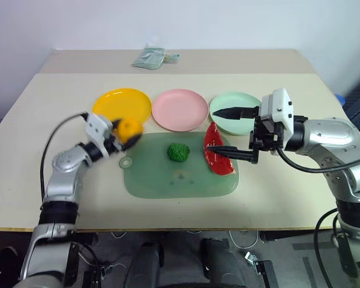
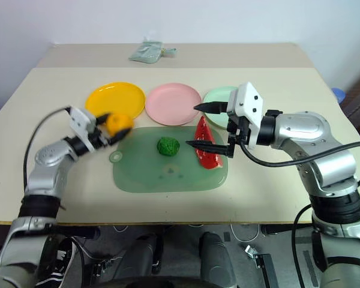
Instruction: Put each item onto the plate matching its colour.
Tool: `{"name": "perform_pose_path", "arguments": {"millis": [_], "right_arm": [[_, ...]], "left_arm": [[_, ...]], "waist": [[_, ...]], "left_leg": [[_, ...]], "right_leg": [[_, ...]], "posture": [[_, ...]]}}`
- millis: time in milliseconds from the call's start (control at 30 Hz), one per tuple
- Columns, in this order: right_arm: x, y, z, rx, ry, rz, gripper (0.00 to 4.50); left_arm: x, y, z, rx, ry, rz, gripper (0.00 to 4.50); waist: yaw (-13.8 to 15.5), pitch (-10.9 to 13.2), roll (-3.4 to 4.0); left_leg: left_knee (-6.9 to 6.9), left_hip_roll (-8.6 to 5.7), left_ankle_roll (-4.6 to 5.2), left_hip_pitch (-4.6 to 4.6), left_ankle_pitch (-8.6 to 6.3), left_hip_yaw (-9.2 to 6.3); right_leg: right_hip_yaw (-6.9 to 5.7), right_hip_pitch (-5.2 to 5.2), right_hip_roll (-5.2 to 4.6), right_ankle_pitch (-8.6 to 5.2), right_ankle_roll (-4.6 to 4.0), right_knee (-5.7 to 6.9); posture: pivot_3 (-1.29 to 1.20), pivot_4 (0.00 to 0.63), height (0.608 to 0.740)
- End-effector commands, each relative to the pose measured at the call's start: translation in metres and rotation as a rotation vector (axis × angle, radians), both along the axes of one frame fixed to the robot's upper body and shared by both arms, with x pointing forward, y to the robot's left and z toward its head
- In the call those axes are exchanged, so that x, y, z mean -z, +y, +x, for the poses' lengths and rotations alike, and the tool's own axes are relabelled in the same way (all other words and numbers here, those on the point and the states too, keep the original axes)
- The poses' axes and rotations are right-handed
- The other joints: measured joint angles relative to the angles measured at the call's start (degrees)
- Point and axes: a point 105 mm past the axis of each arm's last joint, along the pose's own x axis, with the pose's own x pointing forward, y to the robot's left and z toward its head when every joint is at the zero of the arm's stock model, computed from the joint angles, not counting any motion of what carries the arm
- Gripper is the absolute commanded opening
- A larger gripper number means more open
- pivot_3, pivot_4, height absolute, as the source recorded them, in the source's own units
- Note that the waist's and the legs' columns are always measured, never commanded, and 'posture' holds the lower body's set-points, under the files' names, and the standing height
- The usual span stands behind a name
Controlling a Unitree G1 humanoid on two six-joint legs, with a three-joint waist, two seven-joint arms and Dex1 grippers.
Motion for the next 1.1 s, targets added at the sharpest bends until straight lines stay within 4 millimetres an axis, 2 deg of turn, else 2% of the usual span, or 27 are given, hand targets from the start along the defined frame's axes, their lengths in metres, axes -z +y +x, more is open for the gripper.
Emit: {"name": "perform_pose_path", "arguments": {"millis": [33,133,233,267,300,333,367,533,633,767,833,1000,1100], "right_arm": [[-0.018,0.003,0.026,0.133,-0.112,0.069,4.21],[-0.014,0.006,0.044,0.202,-0.137,0.064,4.21],[-0.012,0.006,0.048,0.212,-0.135,0.073,4.21],[-0.012,0.007,0.048,0.208,-0.141,0.072,4.21],[-0.011,0.007,0.048,0.204,-0.146,0.068,4.21],[-0.011,0.007,0.047,0.201,-0.148,0.066,4.21],[-0.010,0.008,0.046,0.195,-0.151,0.061,4.21],[-0.010,0.008,0.044,0.184,-0.156,0.061,4.21],[-0.014,0.008,0.040,0.172,-0.155,0.082,4.21],[-0.014,0.012,0.031,0.121,-0.138,0.082,4.21],[-0.016,0.014,0.028,0.108,-0.130,0.085,4.21],[-0.017,0.024,0.021,0.047,-0.073,0.090,4.21],[-0.006,0.038,0.020,0.017,-0.063,0.023,4.21]], "left_arm": [[-0.034,0.023,0.015,-0.180,-0.114,-0.060,3.35],[-0.028,0.033,0.030,-0.300,-0.087,-0.098,3.35],[-0.008,0.028,0.040,-0.303,0.009,-0.133,3.35],[-0.008,0.028,0.041,-0.318,-0.008,-0.116,3.35],[-0.007,0.027,0.043,-0.333,-0.017,-0.102,3.84],[-0.008,0.027,0.044,-0.341,-0.026,-0.096,4.38],[-0.008,0.026,0.045,-0.342,-0.029,-0.096,4.48],[-0.009,0.025,0.048,-0.326,-0.031,-0.078,4.48],[-0.030,0.017,0.042,-0.258,-0.114,-0.120,4.48],[-0.057,-0.012,0.017,0.060,-0.167,-0.198,4.48],[-0.061,-0.023,-0.003,0.227,-0.144,-0.177,4.48],[-0.043,-0.038,-0.053,0.557,0.011,-0.103,4.48],[-0.034,-0.038,-0.082,0.688,0.078,-0.075,4.48]], "waist": [[-0.18,-0.01,-0.01],[-0.16,-0.03,0.03],[-0.17,-0.03,0.02],[-0.11,-0.02,0.01],[-0.06,-0.02,0.00],[-0.08,-0.01,0.00],[-0.09,-0.01,0.00],[-0.07,-0.02,0.00],[-0.16,-0.01,0.00],[-0.21,-0.01,0.00],[-0.46,-0.01,0.00],[-0.81,-0.01,0.01],[-0.82,-0.01,0.02]], "left_leg": [[-0.01,0.00,0.00,0.01,0.00,0.00],[-0.07,-0.01,0.00,0.05,0.00,0.02],[-0.12,-0.03,0.00,0.02,0.00,0.03],[-0.12,-0.03,0.00,-0.02,0.00,0.03],[-0.12,-0.03,0.00,-0.06,0.00,0.03],[-0.11,-0.03,0.00,-0.07,0.00,0.03],[-0.11,-0.03,0.00,-0.07,0.00,0.03],[-0.08,-0.03,-0.01,-0.07,0.00,0.03],[-0.11,-0.03,-0.01,-0.05,0.00,0.02],[-0.12,-0.02,-0.01,-0.06,0.01,0.02],[-0.14,-0.02,-0.01,-0.06,0.01,0.02],[-0.18,0.01,-0.01,0.01,0.01,0.01],[-0.16,0.02,-0.01,0.00,0.00,0.03]], "right_leg": [[0.00,0.00,0.00,0.00,0.00,0.01],[0.00,-0.03,0.00,0.00,0.00,0.04],[0.00,-0.05,0.00,0.00,0.00,0.01],[0.00,-0.09,0.00,0.00,0.00,0.01],[0.00,-0.12,0.00,0.00,0.00,0.01],[0.00,-0.13,0.00,0.00,0.00,0.01],[0.00,-0.13,0.00,0.00,0.00,0.00],[-0.01,-0.12,0.00,0.00,0.00,0.02],[0.00,-0.12,0.01,0.00,0.00,0.02],[0.00,-0.13,0.01,0.00,0.00,0.02],[0.01,-0.13,0.01,0.00,-0.01,0.02],[0.03,-0.13,0.03,-0.02,-0.03,0.06],[0.04,-0.13,0.02,-0.02,-0.03,0.05]], "posture": [[0.00,0.150,0.740],[0.00,0.150,0.740],[0.00,0.150,0.740],[0.00,0.150,0.740],[0.00,0.150,0.740],[0.00,0.150,0.740],[0.00,0.150,0.740],[0.00,0.150,0.740],[0.00,0.150,0.740],[0.00,0.150,0.740],[0.00,0.150,0.740],[0.00,0.150,0.740],[0.00,0.150,0.740]]}}
